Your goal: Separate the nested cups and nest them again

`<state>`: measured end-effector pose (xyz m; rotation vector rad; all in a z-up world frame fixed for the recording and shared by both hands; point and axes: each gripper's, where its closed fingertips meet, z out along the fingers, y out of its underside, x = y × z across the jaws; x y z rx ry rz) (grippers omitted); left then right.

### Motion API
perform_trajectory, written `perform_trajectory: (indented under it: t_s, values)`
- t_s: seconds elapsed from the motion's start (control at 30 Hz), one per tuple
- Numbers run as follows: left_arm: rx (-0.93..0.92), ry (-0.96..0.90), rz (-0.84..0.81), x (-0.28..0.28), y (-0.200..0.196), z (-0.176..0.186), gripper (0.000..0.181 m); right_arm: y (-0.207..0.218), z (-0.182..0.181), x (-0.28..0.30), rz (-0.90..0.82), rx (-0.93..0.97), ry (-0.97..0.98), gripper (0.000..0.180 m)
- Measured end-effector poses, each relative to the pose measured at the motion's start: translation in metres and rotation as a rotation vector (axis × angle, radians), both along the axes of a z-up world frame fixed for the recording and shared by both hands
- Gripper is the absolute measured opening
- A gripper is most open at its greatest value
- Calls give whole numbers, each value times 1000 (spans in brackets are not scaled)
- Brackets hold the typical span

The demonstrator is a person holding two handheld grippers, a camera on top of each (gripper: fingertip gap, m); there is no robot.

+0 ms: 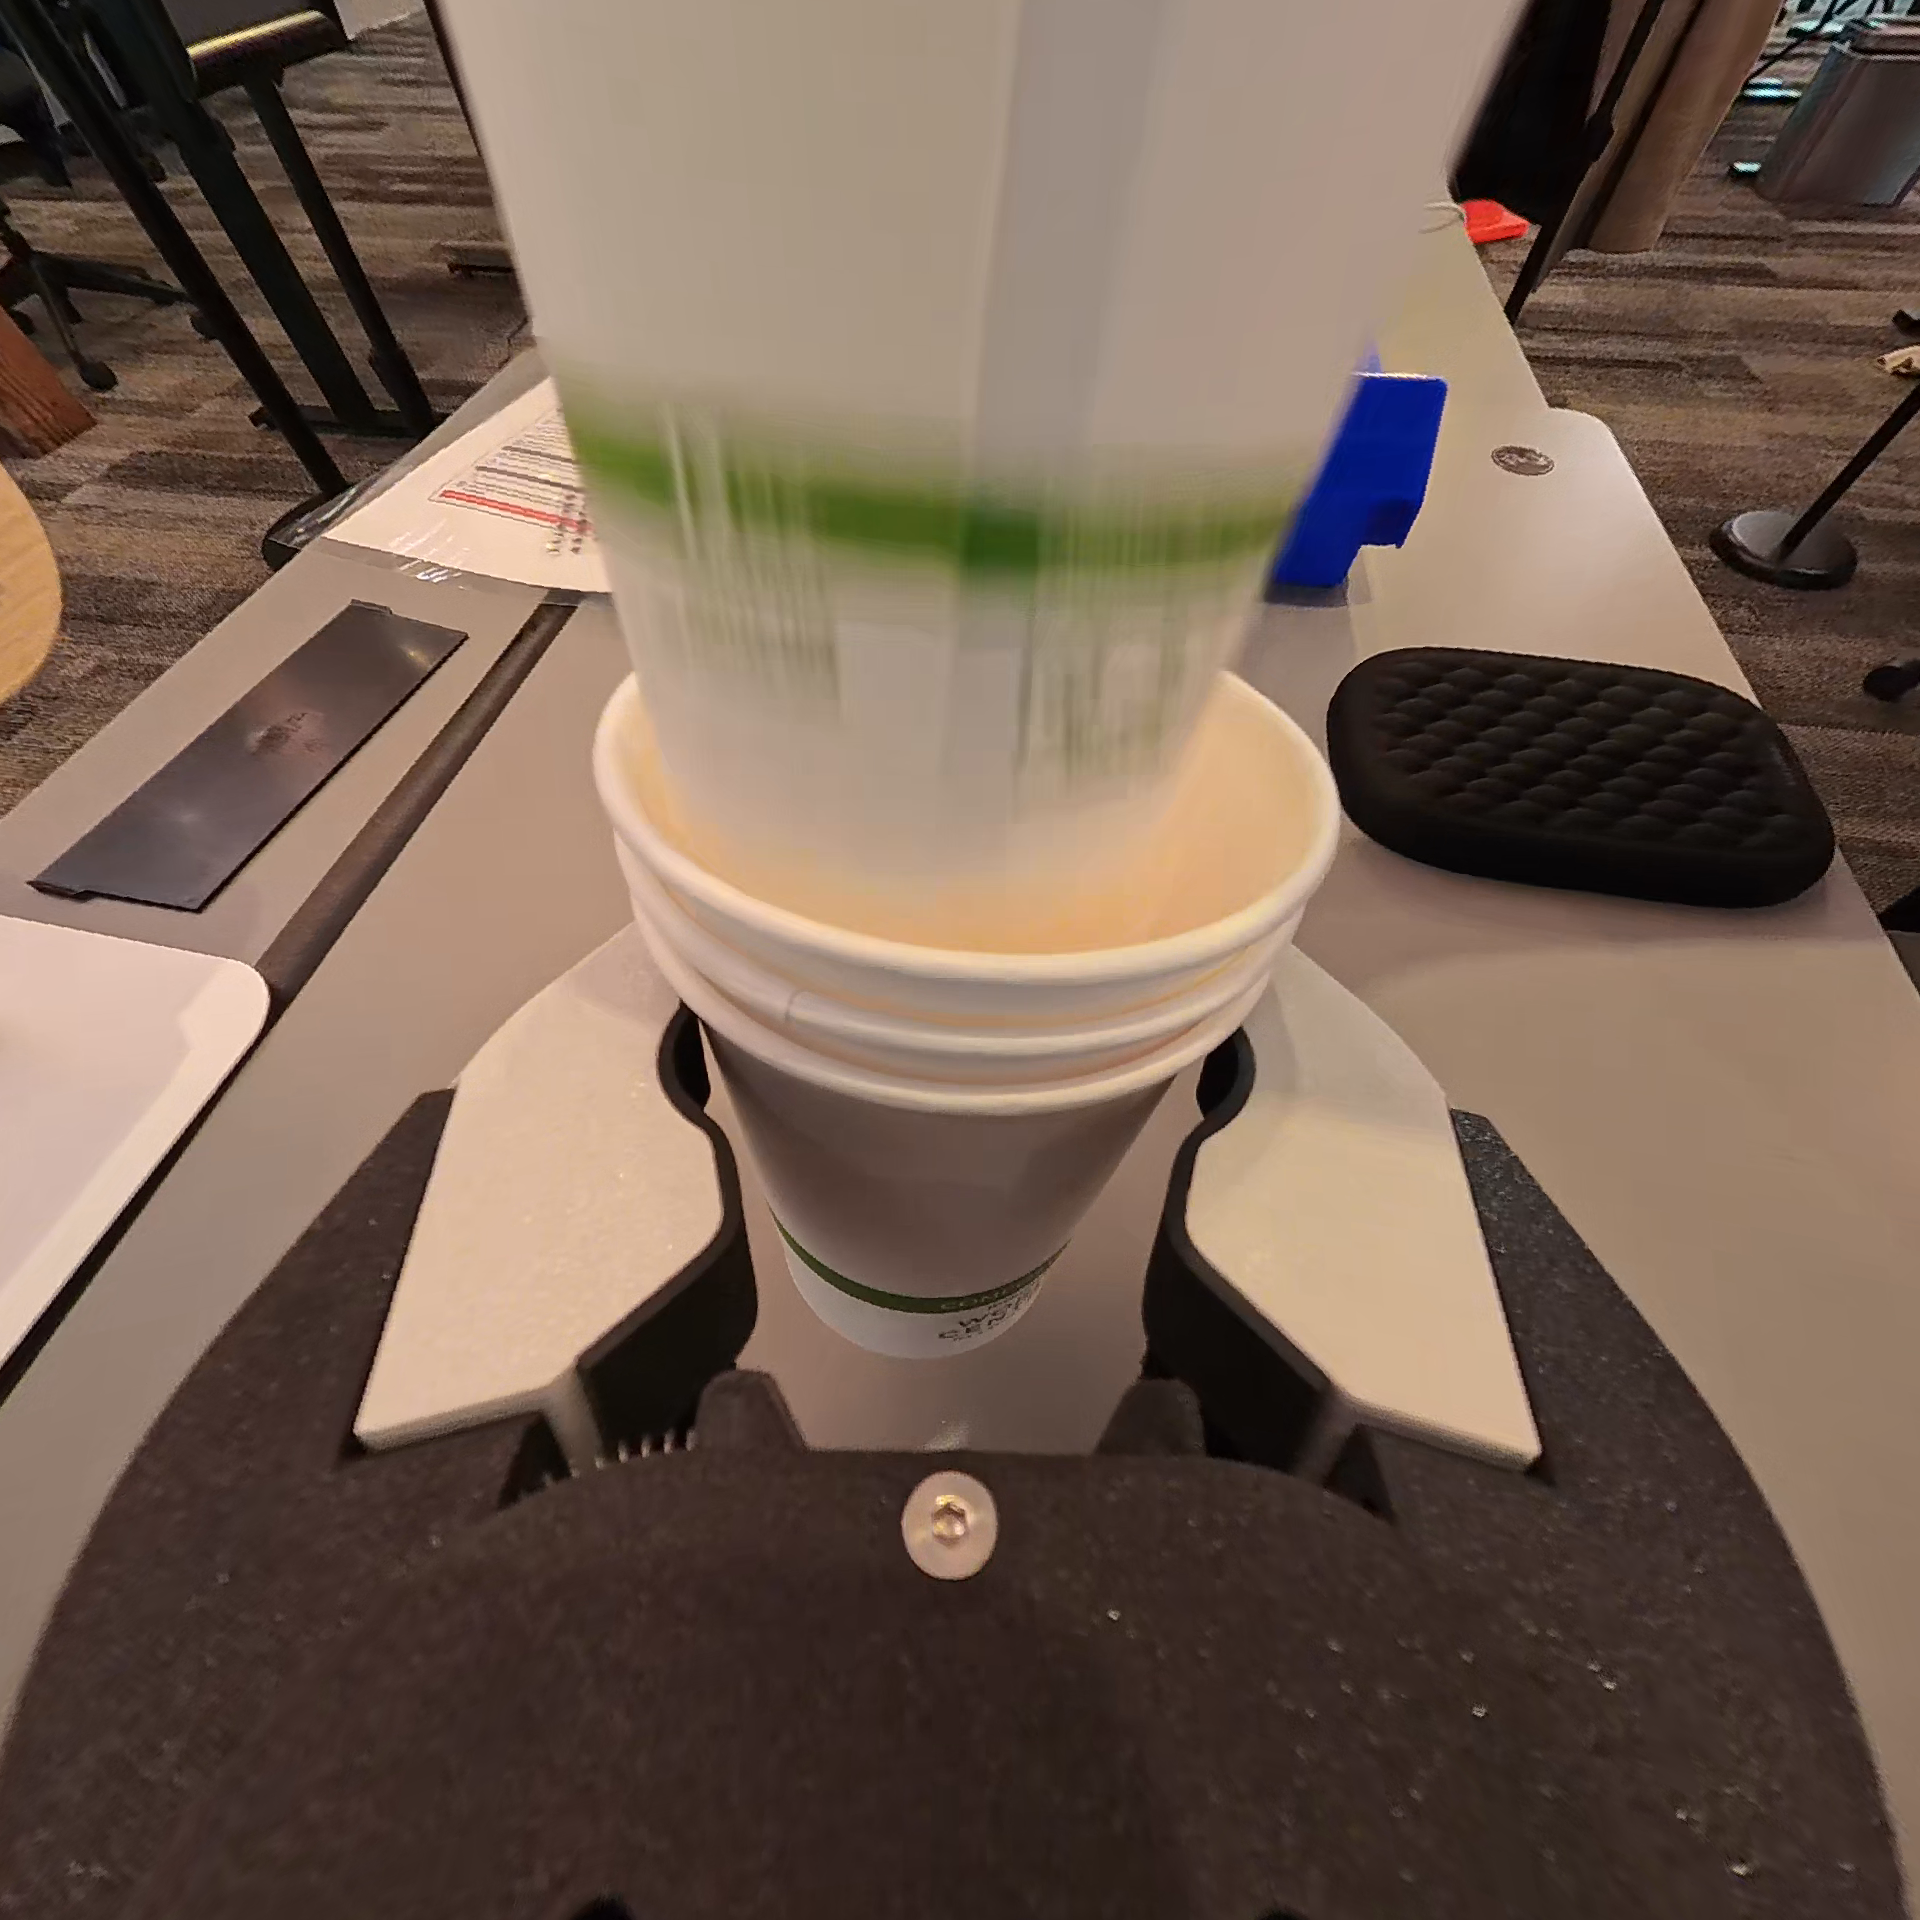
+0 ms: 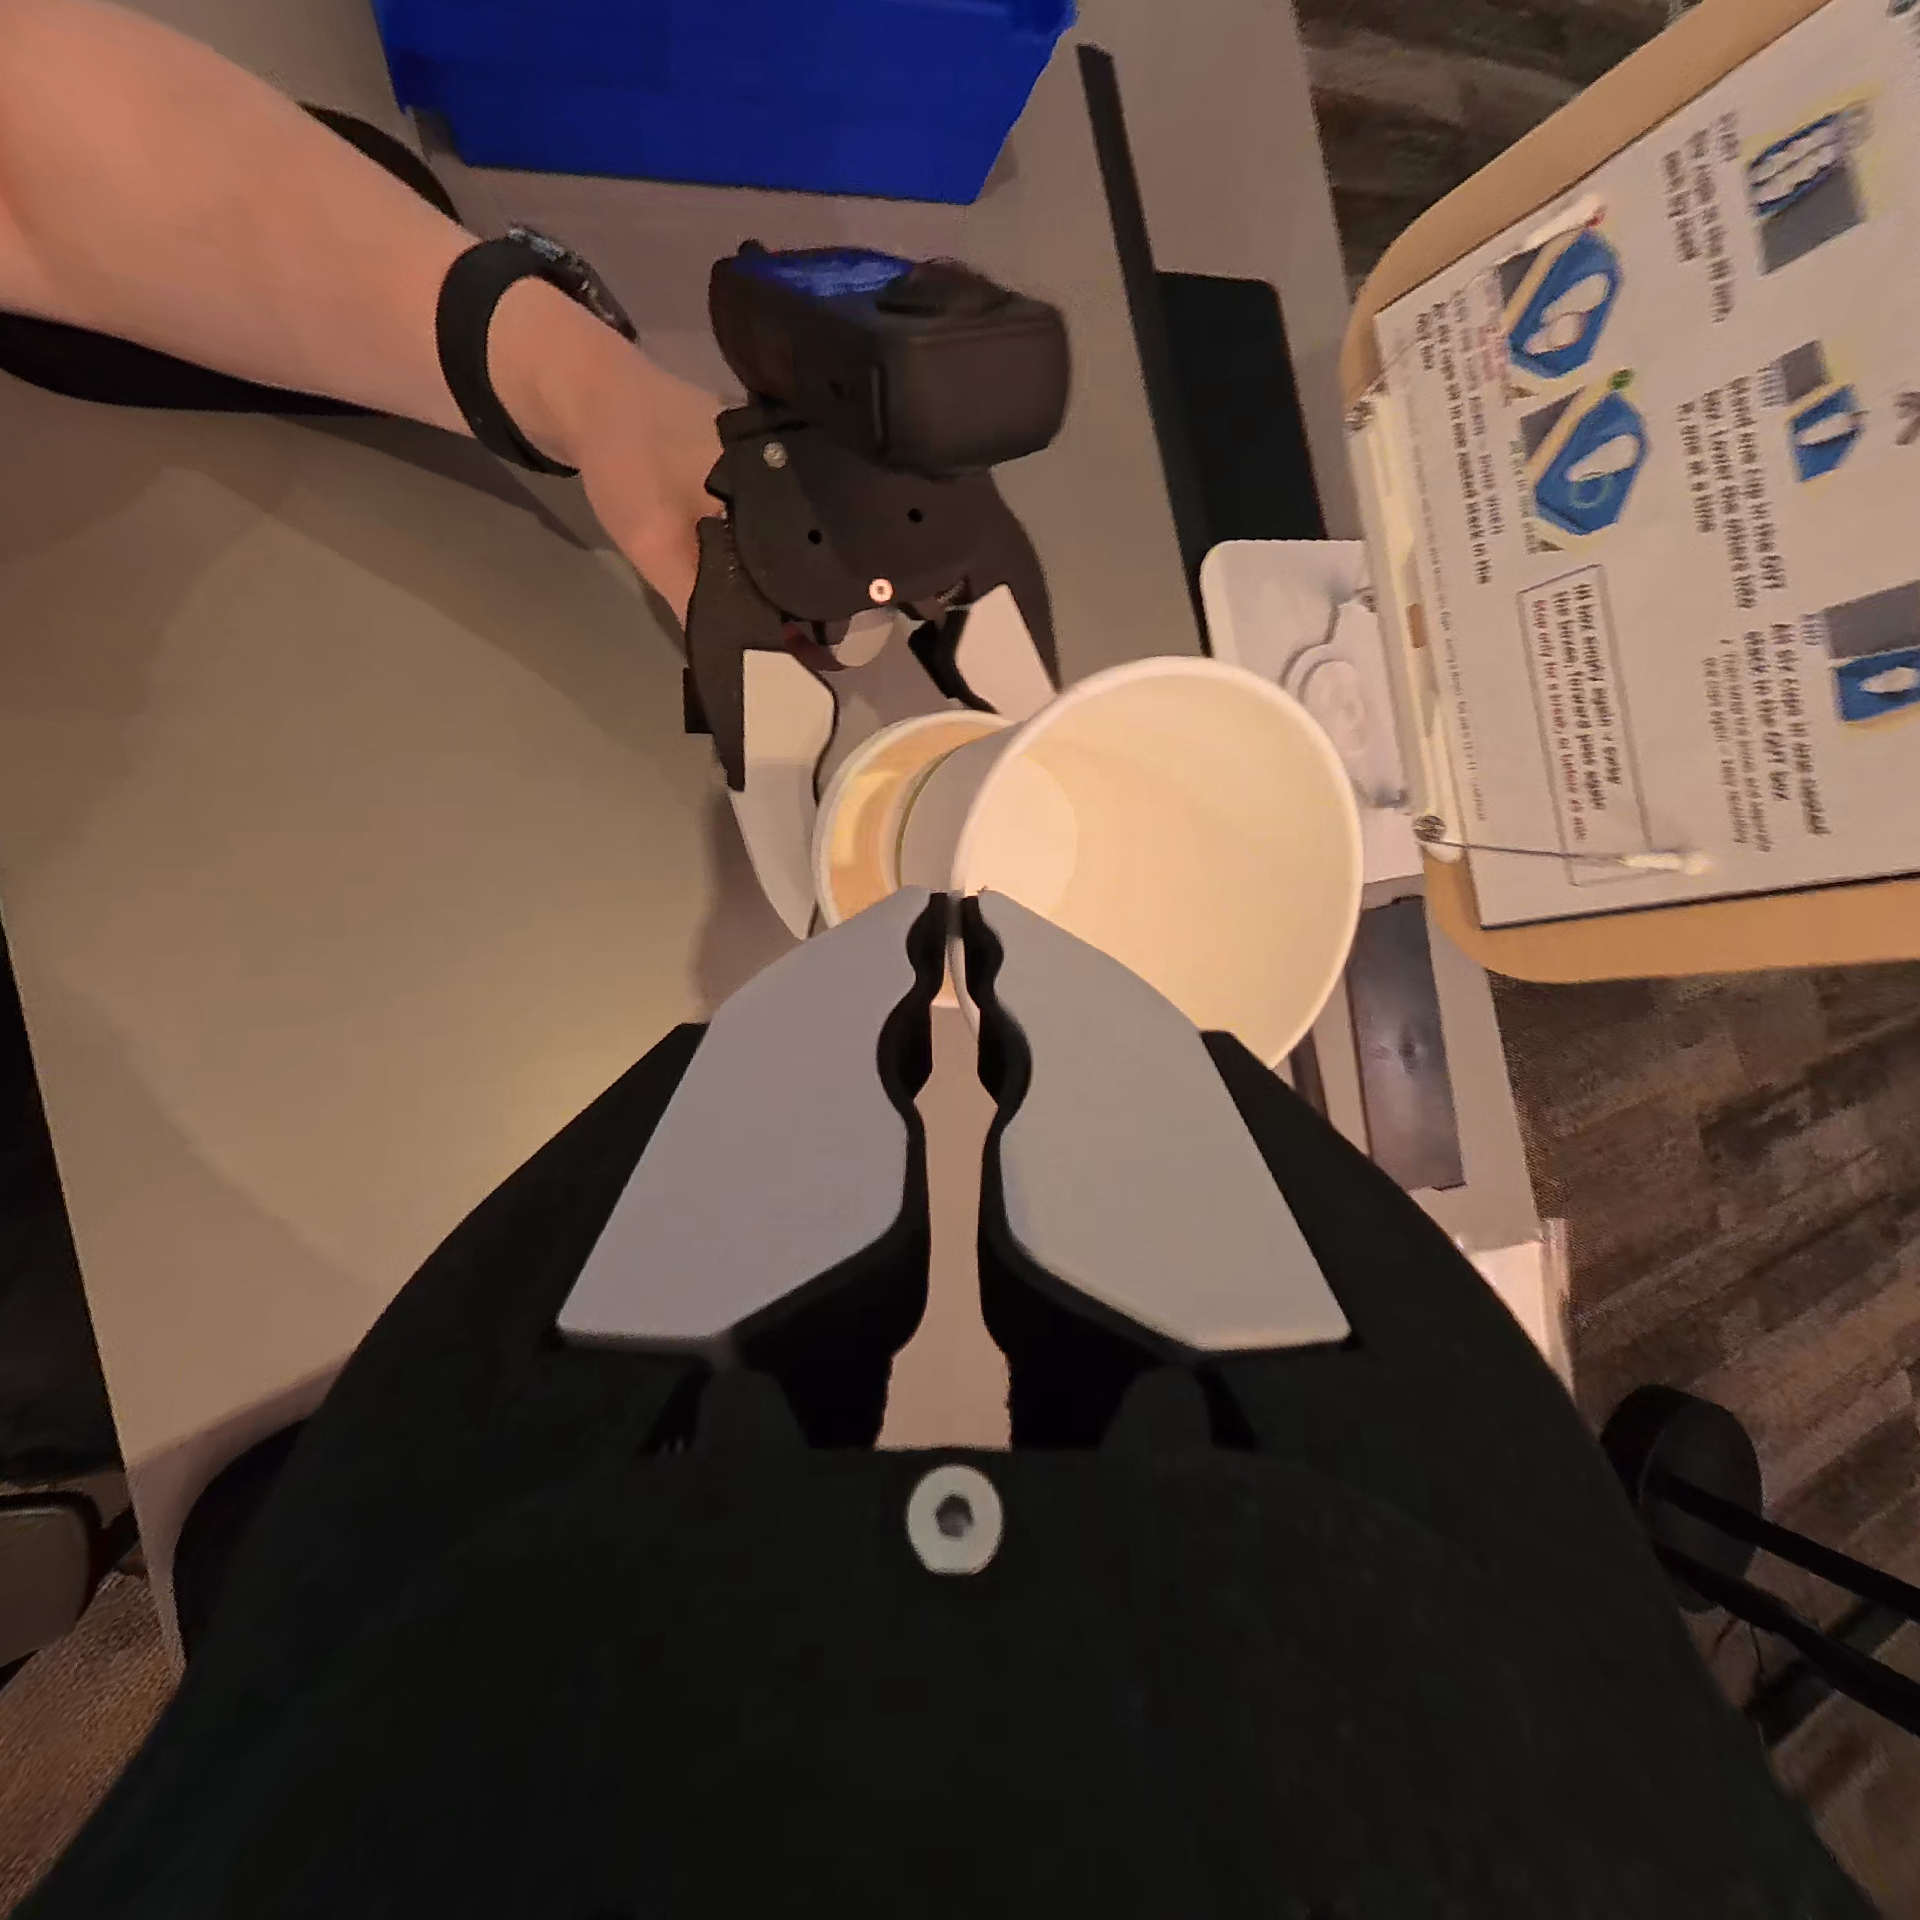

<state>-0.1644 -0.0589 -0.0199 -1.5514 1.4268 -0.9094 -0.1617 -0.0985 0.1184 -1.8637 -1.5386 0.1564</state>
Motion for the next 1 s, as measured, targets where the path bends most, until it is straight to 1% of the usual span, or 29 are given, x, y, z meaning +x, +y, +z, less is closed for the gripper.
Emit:
perform_trajectory:
  t_s: [0.1, 0.2, 0.3, 0.37, 0.5, 0.67, 0.83, 1.0]
  values:
    - [0, 11, -2, 0, 0, -3, 94, -2, 27, 24, -56, 56, 11, 2]
    - [0, 20, -2, 1, 0, -6, 94, -3, 54, 69, -168, 119, 6, 2]
    - [3, 25, -4, 2, -1, -7, 94, -2, 66, 140, -358, 146, -42, 2]
    - [3, 27, -4, 2, -1, -8, 94, -1, 62, 197, -521, 133, -80, 2]
    - [9, 36, -3, 3, -1, -10, 94, -12, 26, 296, -779, 28, -129, 2]
    - [4, 33, 2, 2, 1, -10, 93, -25, -40, 378, -984, -95, -129, 2]
    - [1, 24, 8, 1, 3, -8, 93, -34, -101, 423, -1097, -176, -142, 2]
    - [1, 28, 7, 2, 3, -10, 94, -34, -142, 442, -1129, -216, -178, 2]
